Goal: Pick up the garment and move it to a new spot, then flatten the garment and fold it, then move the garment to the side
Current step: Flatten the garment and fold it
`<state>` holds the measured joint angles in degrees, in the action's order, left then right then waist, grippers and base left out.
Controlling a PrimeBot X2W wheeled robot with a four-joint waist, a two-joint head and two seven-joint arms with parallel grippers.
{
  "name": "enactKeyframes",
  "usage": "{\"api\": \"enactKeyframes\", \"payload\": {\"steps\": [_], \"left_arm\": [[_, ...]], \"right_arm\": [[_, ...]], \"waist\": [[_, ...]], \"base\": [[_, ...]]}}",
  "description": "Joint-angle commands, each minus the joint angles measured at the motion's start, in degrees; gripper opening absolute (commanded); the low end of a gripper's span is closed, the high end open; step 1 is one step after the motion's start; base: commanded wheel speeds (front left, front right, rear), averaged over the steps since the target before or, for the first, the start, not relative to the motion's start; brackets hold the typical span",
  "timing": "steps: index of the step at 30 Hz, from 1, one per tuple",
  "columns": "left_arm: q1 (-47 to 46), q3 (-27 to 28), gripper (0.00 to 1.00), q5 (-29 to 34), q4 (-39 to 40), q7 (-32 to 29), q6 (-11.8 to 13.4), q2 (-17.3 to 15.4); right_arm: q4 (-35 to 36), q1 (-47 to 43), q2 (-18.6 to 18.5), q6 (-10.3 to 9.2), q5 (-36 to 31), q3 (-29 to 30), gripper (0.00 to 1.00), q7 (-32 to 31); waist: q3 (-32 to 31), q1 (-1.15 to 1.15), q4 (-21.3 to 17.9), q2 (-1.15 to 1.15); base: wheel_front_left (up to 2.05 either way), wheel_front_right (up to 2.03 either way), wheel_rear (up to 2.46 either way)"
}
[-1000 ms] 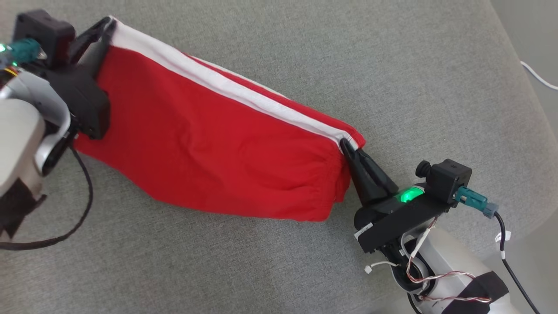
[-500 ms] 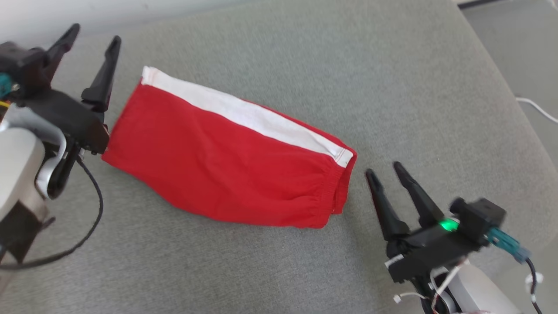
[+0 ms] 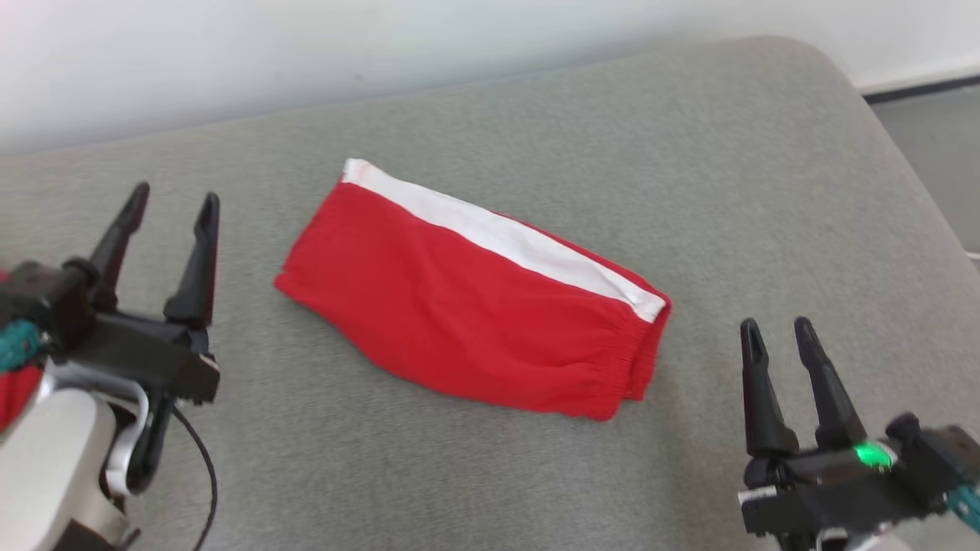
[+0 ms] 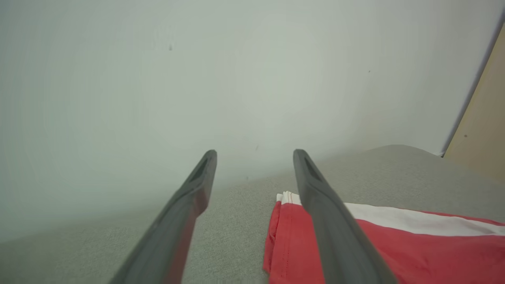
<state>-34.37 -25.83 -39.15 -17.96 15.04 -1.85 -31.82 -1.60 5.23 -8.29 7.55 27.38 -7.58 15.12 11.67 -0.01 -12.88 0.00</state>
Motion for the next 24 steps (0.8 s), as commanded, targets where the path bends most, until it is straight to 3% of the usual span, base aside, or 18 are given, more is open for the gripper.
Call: {"api": "enactKeyframes", "payload": {"steps": [1,11,24], "left_arm": [[1.84,1.14,1.00,0.99,0.88,0.19,-0.27,0.69],[2.88,4.40,1.00,4.65,0.26,0.20,-2.19,0.35],[-4.66,0.65,1.00,5.57,-4.20,-3.88,-4.67,-1.07]], "right_arm": [[1.27,-2.03,0.94,-0.13,-1.38,1.03,1.00,0.03],[4.40,-5.88,3.52,-0.13,-9.15,0.51,1.00,0.03],[1.64,-5.22,4.55,-0.13,-13.37,-2.34,1.00,0.03]], "waist": [[-1.40,0.01,2.14,0.00],[-1.23,0.01,2.23,0.00],[-0.14,0.01,0.45,0.00]], "base": [[0.00,0.00,0.00],[0.00,0.00,0.00],[0.00,0.00,0.00]]}}
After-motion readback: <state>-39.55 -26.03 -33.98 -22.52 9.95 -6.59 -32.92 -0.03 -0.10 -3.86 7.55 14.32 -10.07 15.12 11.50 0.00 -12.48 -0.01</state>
